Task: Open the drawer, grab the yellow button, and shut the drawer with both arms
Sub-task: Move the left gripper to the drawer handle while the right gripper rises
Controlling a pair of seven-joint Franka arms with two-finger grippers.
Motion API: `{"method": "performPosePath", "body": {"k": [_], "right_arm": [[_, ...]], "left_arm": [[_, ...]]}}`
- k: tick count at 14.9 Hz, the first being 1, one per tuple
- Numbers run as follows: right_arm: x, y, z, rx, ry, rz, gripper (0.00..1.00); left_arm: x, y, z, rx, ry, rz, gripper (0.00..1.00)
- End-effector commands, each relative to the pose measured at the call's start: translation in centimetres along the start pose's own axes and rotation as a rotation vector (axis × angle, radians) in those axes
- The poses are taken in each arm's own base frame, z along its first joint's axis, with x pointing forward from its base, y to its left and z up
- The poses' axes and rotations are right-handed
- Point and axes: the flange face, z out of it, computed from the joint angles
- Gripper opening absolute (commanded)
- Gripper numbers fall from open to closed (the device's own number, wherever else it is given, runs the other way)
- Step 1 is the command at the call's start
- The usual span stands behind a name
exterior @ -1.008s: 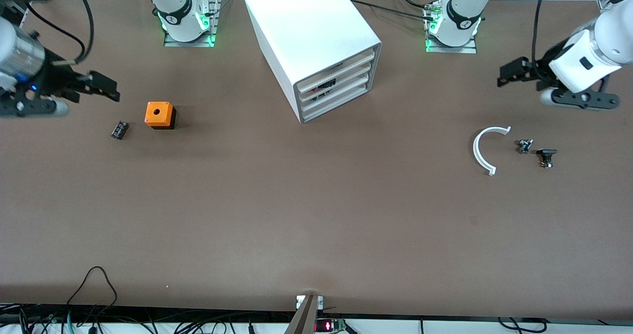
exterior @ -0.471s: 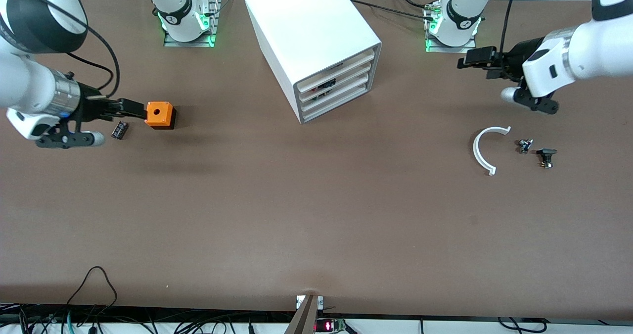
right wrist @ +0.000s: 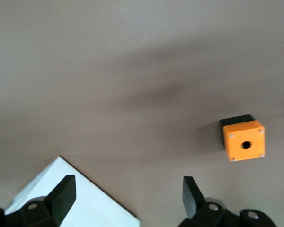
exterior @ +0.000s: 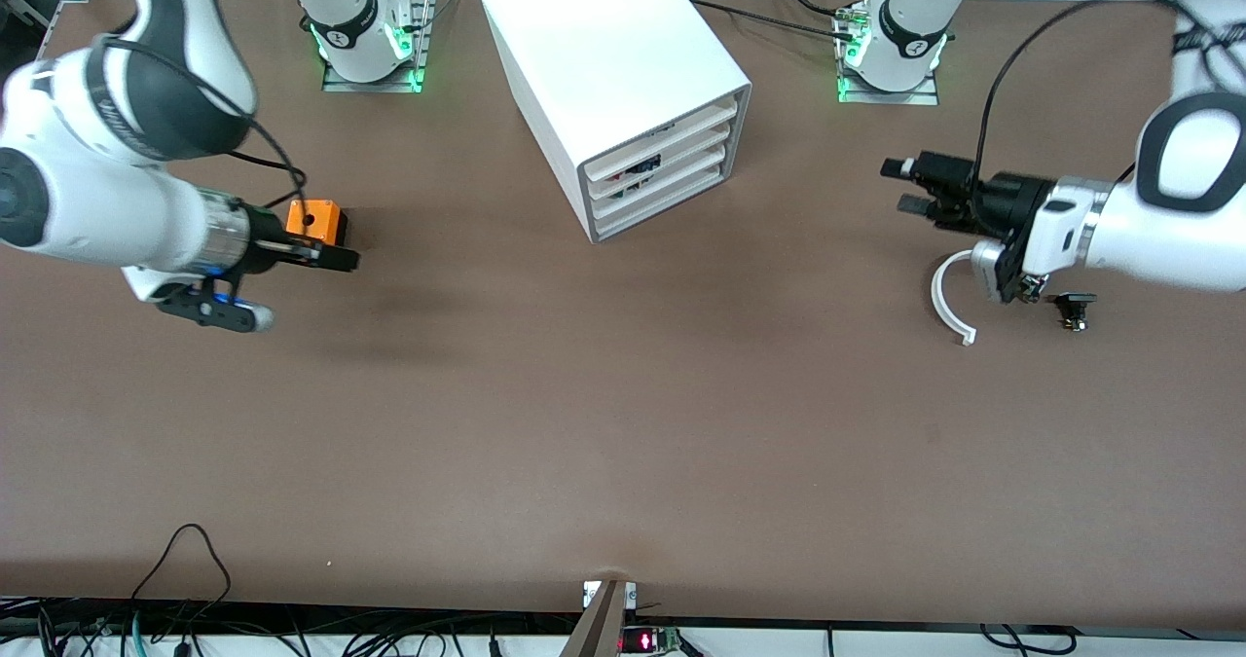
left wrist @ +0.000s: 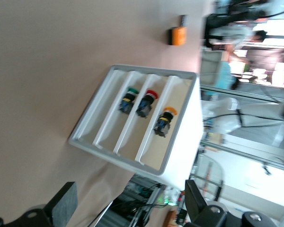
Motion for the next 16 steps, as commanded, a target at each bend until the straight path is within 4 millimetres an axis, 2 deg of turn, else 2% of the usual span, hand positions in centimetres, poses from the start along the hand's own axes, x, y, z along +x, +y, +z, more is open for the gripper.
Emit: {"method": "performPosePath", "body": {"k": [1, 3, 4, 6, 7, 8, 11, 12, 14, 16], "right_arm": [[0.2, -2.8, 0.6, -0.034, 0.015, 0.072, 1.0], [0.1, -4.4, 1.0, -0.04, 0.02, 0.106, 1.0], [-0.1, -5.3, 1.1, -0.052, 0.031, 0.117, 1.0], [-0.6, -7.0, 1.6, -0.062, 0.038, 0.151, 1.0], [-0.7, -7.8, 2.0, -0.062, 0.039, 0.167, 1.0], [-0.8, -8.5, 2.0, -0.058, 0.048, 0.187, 1.0], [-1.3, -11.5, 2.4, -0.047, 0.065, 0.257, 1.0], [-1.4, -12.5, 2.6, -0.047, 0.069, 0.276, 1.0], [-1.6, -14.1, 2.9, -0.041, 0.078, 0.319, 1.0], [-1.8, -15.3, 3.3, -0.035, 0.084, 0.353, 1.0]], "left_arm": [[-0.5, -2.6, 2.8, -0.121, 0.035, 0.061, 1.0], [-0.3, -2.6, 4.6, -0.129, 0.007, 0.058, 0.99], [0.5, -2.6, 6.7, -0.138, -0.021, 0.056, 0.97], [0.3, -3.6, 9.3, -0.152, -0.03, 0.034, 0.84], [0.4, -3.1, 10.9, -0.179, -0.04, 0.038, 0.78], [0.4, -3.0, 12.6, -0.206, -0.047, 0.032, 0.74], [1.1, -2.7, 15.5, -0.197, -0.052, 0.044, 0.68], [0.7, -3.0, 17.2, -0.234, -0.052, 0.045, 0.6], [0.0, -4.2, 20.4, -0.275, 0.008, 0.097, 0.59], [0.0, -4.1, 23.0, -0.244, 0.012, 0.104, 0.59]]}}
